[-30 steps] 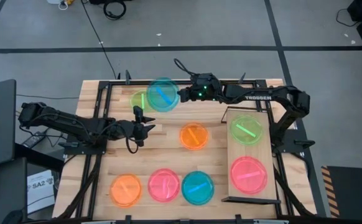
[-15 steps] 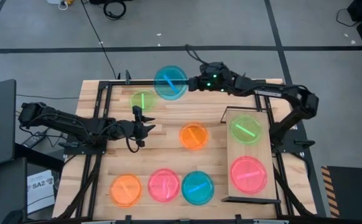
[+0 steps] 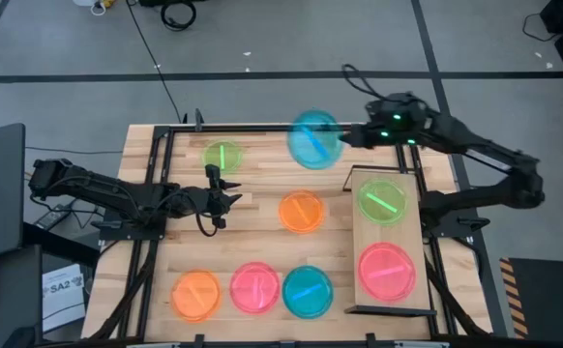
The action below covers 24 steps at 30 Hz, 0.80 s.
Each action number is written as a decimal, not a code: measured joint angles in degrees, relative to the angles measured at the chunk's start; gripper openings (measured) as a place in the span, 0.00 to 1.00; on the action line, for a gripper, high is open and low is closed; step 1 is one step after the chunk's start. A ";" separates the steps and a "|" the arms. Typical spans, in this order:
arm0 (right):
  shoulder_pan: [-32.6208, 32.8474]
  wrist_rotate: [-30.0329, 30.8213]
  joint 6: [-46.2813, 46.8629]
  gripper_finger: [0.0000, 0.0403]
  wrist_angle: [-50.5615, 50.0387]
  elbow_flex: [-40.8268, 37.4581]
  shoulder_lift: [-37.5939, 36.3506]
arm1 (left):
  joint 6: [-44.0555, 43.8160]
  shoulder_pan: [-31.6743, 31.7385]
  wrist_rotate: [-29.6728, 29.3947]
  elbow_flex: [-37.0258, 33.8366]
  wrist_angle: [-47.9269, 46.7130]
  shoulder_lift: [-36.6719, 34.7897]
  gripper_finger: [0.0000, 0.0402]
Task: Place and stack plates onto a shelf
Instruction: Stack the top blue transparent plate on top of the green transparent plate on the shelf
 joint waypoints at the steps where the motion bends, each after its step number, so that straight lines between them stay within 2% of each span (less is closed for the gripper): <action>1: 0.00 -1.07 1.00 0.01 -2.76 0.00 -1.75 | 0.00 0.00 0.00 0.00 -0.01 0.00 0.39; 5: 0.39 -5.18 4.85 0.02 -14.23 0.00 -7.99 | 0.00 0.00 0.00 0.00 -0.01 0.00 0.39; 11: 3.42 -6.95 8.78 0.02 -29.36 -0.02 -13.61 | 0.00 0.00 0.00 0.00 0.01 0.00 0.39; 18: 6.38 -6.56 9.84 0.02 -42.04 -0.04 -15.33 | -0.02 0.00 -0.02 0.00 0.01 0.00 0.39; 24: 7.44 -3.20 9.83 0.02 -47.25 -0.07 -15.30 | -0.02 0.00 -0.02 0.00 -0.01 0.00 0.39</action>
